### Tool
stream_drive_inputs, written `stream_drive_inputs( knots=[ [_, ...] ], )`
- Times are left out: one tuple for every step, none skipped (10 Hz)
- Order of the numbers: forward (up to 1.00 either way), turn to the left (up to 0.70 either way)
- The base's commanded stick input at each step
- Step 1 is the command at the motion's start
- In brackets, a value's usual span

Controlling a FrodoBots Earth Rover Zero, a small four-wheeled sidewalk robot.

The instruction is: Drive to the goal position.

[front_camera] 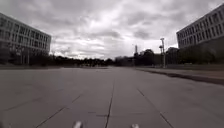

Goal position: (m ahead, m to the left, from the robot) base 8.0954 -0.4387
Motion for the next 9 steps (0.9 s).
stream_drive_inputs(
  knots=[
    [0.70,0.00],
    [0.70,0.00],
    [0.70,0.00],
    [0.70,0.00],
    [0.70,0.00],
    [0.70,0.00],
    [0.70,0.00],
    [0.70,0.00],
    [0.70,0.00]
  ],
)
